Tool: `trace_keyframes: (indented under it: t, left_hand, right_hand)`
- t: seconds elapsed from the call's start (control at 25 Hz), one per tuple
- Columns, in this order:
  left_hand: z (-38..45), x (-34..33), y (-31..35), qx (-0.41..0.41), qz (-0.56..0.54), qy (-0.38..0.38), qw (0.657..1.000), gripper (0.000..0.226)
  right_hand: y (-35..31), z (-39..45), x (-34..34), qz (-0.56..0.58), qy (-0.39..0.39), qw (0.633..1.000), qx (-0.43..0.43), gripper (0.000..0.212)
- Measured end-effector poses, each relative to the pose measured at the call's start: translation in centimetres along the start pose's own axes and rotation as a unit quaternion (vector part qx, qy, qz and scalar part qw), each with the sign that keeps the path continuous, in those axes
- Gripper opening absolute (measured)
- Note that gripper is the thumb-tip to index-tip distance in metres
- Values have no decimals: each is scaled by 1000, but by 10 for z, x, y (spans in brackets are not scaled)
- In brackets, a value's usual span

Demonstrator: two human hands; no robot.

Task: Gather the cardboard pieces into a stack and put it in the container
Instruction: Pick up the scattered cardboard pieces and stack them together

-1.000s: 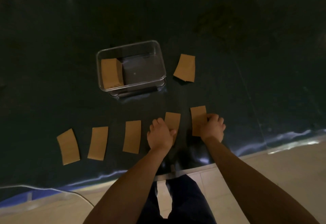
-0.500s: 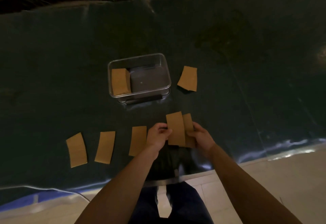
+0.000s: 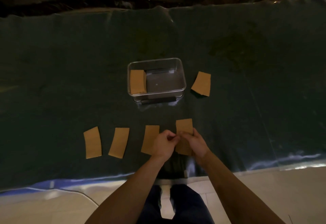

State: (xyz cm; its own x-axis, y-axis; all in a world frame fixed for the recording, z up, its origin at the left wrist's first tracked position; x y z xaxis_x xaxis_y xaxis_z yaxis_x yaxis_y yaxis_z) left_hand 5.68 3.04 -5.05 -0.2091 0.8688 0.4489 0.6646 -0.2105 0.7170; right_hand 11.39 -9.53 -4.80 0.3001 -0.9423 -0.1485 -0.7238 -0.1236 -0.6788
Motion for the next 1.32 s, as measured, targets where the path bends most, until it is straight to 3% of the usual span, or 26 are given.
trace_keyframes:
  t: [0.12,0.24,0.32,0.4,0.56,0.68,0.84,0.96,1.08,1.16,1.32]
  left_hand:
    - [1,18,-5,-22,70,39,997,14]
    - [8,63,-45,83,221,141,961,50]
    - [9,71,-66,155,260,130,944,70]
    - [13,65,-70,164,288,119,936,74]
    - [21,61,-69,154,300,128,933,67]
    - [28,59,-74,148,271,97,946,44]
    - [32,88,-89,135,127,102,977,15]
    - [20,151,-119,162,97,172,967,31]
    - [10,180,-145,193,145,177,954,54]
    - [8,176,-148,197,205,156,946,45]
    - [7,170,-146,193,226,163,941,28]
  right_hand:
    - [6,1,-10,53,-23,998,-13,19]
    - [10,0,-13,74,-44,996,-11,24]
    - [10,-3,-14,82,-59,995,-9,38]
    - [9,-5,-16,92,-76,993,-13,50]
    - [5,-5,-17,93,-95,991,-7,49]
    - [5,-6,-17,95,-101,990,-11,43]
    - [9,-4,-21,103,-95,990,-32,36]
    - [11,-3,-35,89,-101,990,-38,34]
    - [15,-3,-50,67,-107,991,-47,33]
    - [18,-4,-61,55,-116,991,-49,34]
    - [20,-7,-74,38,-119,991,-48,32]
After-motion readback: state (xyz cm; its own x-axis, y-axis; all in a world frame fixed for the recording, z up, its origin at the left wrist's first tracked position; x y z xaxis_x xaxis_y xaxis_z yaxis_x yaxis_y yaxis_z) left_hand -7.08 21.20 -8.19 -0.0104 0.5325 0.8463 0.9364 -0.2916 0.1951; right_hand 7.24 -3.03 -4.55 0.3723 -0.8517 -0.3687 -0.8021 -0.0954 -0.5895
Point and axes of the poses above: each hand's wrist, its own z-axis towards the middle knuckle, its own x-axis out of the back of the hand, y = z × x, the point moved 10 cm from there along z, towards the middle knuckle, and after that the axes turned 9 degrees about z, right-handed, at the moved point
